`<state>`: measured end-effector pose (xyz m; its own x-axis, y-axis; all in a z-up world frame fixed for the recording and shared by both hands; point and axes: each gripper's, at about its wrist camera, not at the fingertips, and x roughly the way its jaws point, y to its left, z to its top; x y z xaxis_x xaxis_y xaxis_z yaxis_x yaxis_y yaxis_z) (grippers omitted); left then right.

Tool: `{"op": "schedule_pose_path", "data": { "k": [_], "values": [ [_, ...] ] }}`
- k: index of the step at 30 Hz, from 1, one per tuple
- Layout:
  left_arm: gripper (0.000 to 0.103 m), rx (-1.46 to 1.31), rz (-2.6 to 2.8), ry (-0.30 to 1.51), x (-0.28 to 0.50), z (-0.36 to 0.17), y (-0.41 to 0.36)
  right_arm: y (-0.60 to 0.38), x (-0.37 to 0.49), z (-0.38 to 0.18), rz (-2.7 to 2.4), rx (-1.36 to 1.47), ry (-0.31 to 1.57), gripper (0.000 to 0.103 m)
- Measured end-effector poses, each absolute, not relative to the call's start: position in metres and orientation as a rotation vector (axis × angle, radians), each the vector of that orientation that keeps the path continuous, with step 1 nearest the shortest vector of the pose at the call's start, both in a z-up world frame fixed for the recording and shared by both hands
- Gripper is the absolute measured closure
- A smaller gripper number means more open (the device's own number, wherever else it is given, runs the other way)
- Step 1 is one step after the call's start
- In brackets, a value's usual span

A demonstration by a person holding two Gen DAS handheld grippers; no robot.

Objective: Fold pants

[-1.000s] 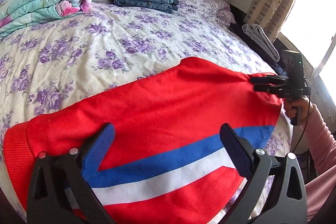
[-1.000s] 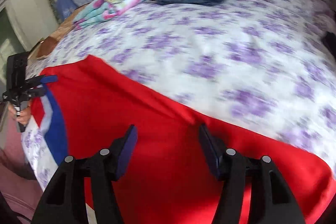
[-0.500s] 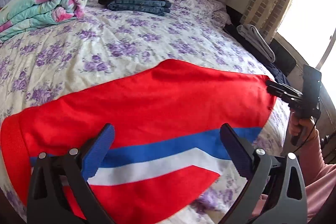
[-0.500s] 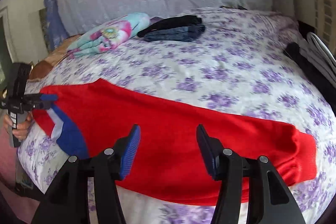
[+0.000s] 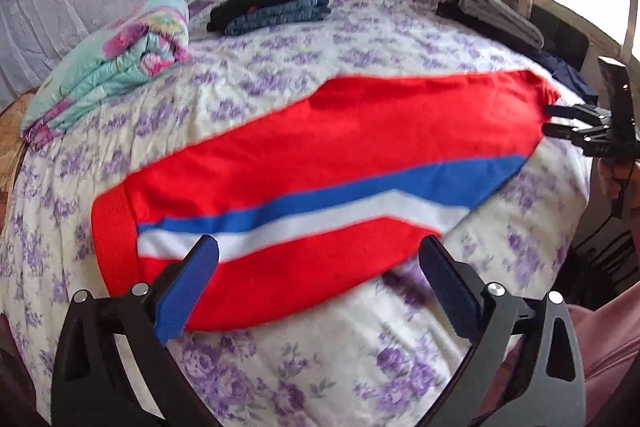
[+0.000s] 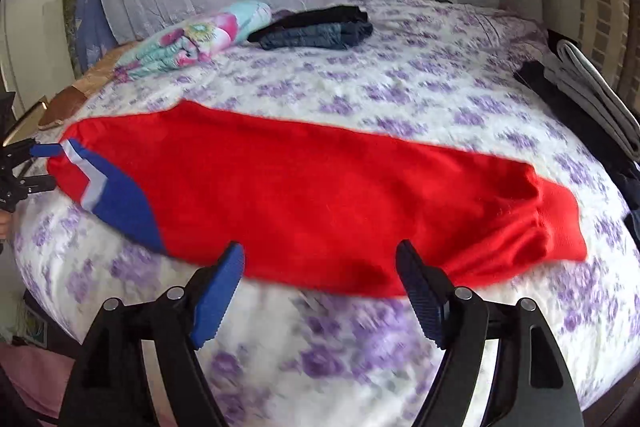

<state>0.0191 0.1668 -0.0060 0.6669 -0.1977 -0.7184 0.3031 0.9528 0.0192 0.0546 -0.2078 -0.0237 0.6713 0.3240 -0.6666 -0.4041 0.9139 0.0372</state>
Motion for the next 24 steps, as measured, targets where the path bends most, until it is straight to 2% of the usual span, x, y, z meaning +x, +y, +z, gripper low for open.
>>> {"op": "schedule_pose_path", "data": {
  "k": [3, 5, 7, 9, 11, 15, 17, 19, 21, 24],
  "values": [
    [0.005, 0.065, -0.335, 0.722, 0.039, 0.011, 0.163, -0.168, 0.077, -0.002, 0.530, -0.078, 0.665, 0.025],
    [0.005, 0.002, -0.329, 0.737, 0.067, 0.005, 0.166, -0.131, 0.099, 0.003, 0.586, -0.077, 0.657, 0.027],
    [0.005, -0.090, -0.302, 0.802, 0.093, -0.009, 0.175, -0.091, 0.124, 0.001, 0.679, -0.070, 0.685, 0.038],
    [0.005, -0.232, -0.278, 0.890, 0.114, -0.035, 0.196, -0.056, 0.147, -0.009, 0.771, -0.053, 0.764, 0.062],
    [0.005, -0.273, -0.289, 0.867, 0.114, -0.044, 0.205, -0.022, 0.168, -0.025, 0.828, -0.060, 0.831, 0.069],
    [0.005, -0.216, -0.290, 0.856, 0.111, -0.045, 0.198, 0.016, 0.191, -0.054, 0.795, -0.161, 0.916, 0.075],
    [0.005, -0.210, -0.291, 0.855, 0.111, -0.046, 0.196, 0.004, 0.194, -0.057, 0.797, -0.109, 0.931, 0.079],
    [0.005, -0.214, -0.295, 0.854, 0.112, -0.046, 0.196, -0.022, 0.197, -0.052, 0.729, -0.109, 0.910, 0.079],
    [0.005, -0.212, -0.296, 0.855, 0.112, -0.046, 0.197, -0.068, 0.203, -0.049, 0.661, -0.070, 0.900, 0.084],
    [0.005, -0.204, -0.292, 0.855, 0.110, -0.045, 0.197, -0.149, 0.213, -0.048, 0.417, -0.037, 0.884, 0.080]
  ]
}}
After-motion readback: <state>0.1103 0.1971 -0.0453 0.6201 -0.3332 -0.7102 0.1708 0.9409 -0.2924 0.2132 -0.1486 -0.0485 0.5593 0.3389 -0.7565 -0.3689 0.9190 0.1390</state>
